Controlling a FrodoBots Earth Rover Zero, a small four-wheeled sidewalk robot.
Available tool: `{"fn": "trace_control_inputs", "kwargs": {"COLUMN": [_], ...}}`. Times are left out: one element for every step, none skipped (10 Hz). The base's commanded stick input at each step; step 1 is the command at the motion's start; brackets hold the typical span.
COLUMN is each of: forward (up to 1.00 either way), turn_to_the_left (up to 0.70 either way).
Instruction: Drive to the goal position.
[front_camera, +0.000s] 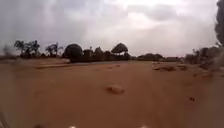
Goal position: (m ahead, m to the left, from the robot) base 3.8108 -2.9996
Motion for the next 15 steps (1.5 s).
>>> {"fn": "trace_control_inputs", "kwargs": {"forward": [0.50,0.50,0.50,0.50,0.50,0.50,0.50,0.50,0.50,0.50,0.50,0.50,0.50,0.50,0.50], "turn_to_the_left": [-0.50,-0.50,-0.50,-0.50,-0.50,-0.50,-0.50,-0.38,0.00,0.00,0.00,0.00,0.00,0.00,0.00]}}
